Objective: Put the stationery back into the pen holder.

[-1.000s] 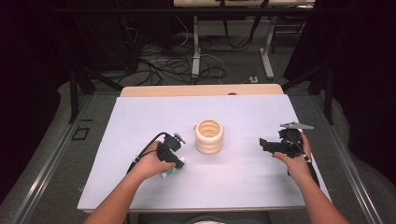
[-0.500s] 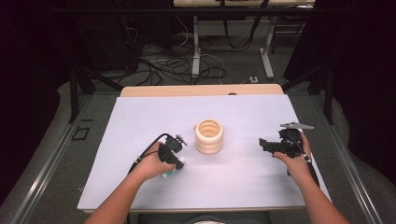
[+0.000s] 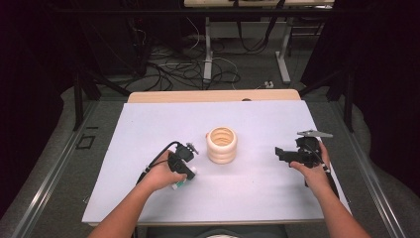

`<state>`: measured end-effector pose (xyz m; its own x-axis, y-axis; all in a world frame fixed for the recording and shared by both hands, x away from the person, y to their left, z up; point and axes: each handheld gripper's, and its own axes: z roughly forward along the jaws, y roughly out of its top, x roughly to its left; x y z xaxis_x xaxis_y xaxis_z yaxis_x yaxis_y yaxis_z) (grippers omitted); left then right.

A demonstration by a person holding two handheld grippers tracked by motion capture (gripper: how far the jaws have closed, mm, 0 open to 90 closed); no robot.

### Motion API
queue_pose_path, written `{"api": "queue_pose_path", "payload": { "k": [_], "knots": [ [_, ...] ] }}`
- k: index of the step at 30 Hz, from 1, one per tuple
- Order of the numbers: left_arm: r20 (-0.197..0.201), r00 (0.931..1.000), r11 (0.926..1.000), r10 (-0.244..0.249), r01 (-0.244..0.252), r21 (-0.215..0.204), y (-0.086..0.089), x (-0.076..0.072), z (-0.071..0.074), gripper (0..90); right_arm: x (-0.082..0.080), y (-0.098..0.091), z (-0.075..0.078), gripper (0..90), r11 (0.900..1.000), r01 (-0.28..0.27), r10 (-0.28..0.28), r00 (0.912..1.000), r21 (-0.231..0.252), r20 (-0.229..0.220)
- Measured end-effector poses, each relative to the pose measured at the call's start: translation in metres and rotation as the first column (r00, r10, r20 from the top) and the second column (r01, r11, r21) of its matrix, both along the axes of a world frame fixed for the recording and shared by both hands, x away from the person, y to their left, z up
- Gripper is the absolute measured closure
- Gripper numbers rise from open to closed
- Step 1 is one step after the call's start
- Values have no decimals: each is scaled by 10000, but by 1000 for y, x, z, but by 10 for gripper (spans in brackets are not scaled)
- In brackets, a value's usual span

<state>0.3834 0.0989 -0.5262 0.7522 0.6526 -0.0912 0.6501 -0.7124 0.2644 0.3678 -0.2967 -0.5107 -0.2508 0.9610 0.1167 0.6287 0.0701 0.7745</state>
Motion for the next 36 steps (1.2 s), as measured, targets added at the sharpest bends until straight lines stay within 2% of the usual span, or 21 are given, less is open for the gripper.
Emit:
{"api": "queue_pose_path", "payload": {
  "k": [6,12,15,23,27,30,35,36],
  "knots": [
    [-6,10000,9995,64,-64,-294,0,2,4,654,-1,1,0,0,10000,45,-45,10000,22,-43],
    [210,9995,9976,244,-230,-651,4,4,14,653,-1,-2,1,0,9999,74,-74,10000,80,62],
    [349,9986,9945,391,-355,-987,7,5,21,654,-2,-2,1,0,9999,115,-115,9999,121,35],
    [810,9951,9873,575,-446,-1526,15,7,35,653,-3,-2,2,0,9998,145,-146,9999,123,84],
    [1050,9920,9781,701,-477,-2024,17,8,45,654,-4,-3,2,0,9998,149,-150,9998,111,87],
    [1217,9902,9752,683,-405,-2175,18,8,49,653,-4,-3,2,0,9997,170,-172,9998,152,69],
    [1456,9864,9662,765,-373,-2551,18,9,59,653,-3,-3,1,0,9998,144,-145,9999,123,65],
    [1562,9841,9598,846,-384,-2782,18,10,63,653,-3,-3,1,0,9998,138,-139,9999,118,65]
  ]
}}
